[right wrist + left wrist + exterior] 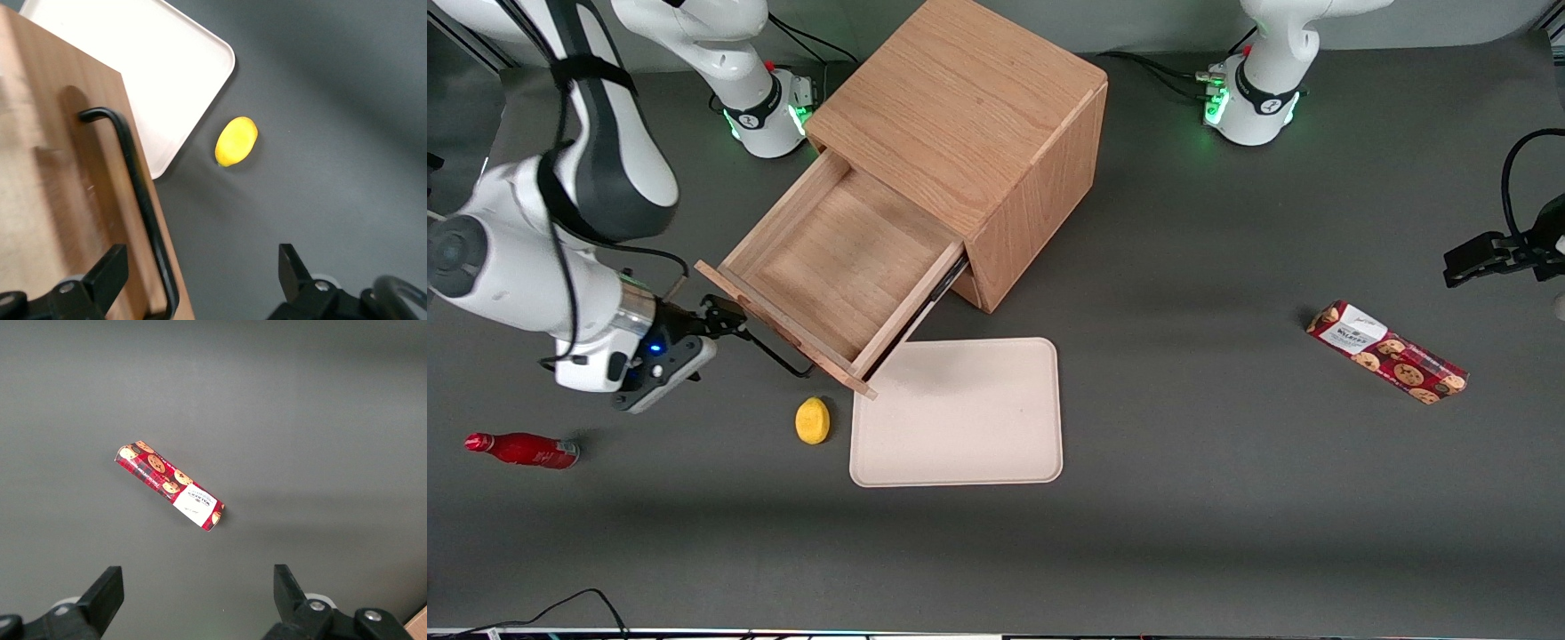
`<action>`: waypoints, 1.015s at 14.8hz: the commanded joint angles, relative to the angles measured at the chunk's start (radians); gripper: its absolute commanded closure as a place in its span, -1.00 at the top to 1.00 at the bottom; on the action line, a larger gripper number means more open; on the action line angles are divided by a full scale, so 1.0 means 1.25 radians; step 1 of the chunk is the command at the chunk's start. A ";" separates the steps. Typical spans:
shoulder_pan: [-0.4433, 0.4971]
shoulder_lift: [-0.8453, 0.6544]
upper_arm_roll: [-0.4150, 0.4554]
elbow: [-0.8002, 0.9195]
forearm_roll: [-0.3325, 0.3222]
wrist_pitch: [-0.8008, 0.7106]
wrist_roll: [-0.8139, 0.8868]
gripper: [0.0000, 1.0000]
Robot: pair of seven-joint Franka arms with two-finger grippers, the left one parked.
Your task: Open upper drawer
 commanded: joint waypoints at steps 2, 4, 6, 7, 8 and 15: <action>-0.005 -0.065 -0.019 0.037 -0.009 -0.075 0.100 1.00; 0.002 -0.106 -0.067 0.035 -0.013 -0.120 0.200 1.00; 0.013 -0.152 -0.106 0.032 -0.030 -0.162 0.290 1.00; 0.020 -0.174 -0.116 0.031 -0.057 -0.180 0.316 1.00; 0.027 -0.196 -0.119 0.031 -0.072 -0.203 0.326 1.00; 0.071 -0.289 -0.189 -0.007 -0.093 -0.240 0.454 1.00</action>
